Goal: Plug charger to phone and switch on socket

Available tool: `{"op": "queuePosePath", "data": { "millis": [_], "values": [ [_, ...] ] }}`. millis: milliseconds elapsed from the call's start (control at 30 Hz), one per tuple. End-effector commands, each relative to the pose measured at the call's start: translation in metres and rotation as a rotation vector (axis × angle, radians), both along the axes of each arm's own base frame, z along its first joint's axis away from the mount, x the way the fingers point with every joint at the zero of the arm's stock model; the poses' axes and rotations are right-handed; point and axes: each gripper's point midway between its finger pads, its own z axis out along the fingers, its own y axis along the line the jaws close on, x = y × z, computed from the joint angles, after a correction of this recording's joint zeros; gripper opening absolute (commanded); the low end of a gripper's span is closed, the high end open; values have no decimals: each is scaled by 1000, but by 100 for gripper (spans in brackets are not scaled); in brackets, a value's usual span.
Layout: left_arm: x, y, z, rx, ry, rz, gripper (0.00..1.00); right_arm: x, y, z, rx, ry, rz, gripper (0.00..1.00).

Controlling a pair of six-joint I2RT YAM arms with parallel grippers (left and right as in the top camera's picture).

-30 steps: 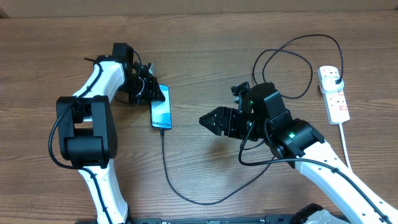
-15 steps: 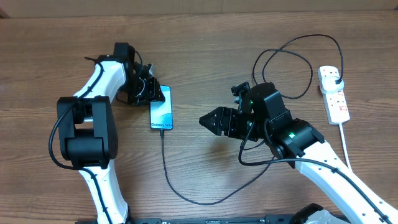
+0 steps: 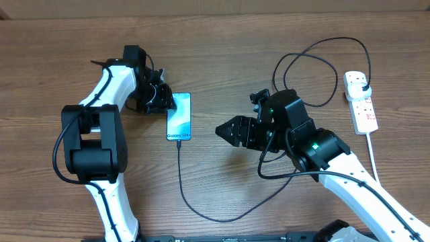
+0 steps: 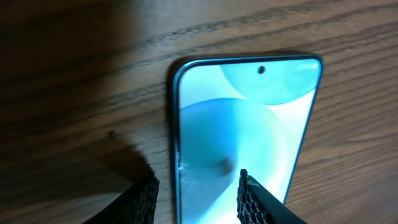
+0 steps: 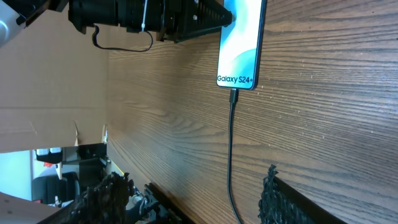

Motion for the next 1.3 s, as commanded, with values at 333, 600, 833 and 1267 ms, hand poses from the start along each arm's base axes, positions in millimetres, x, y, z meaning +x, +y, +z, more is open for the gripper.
{"op": "queuePosePath", "data": {
  "millis": [333,600,833,1267],
  "values": [
    [40,30,106,112,-169,30,46,3,-7,-2,-60,-57,24,69],
    [30,27,229,102,-414,35,46,15,-60,-7,-120,-11,-103,25],
    [-12,23,320,76,-626,41,58,34,-150,22,-105,-51,-402,4],
    [-40,24,331,88,-608,44,96,29,-315,74,-180,-34,-872,4]
  ]
}}
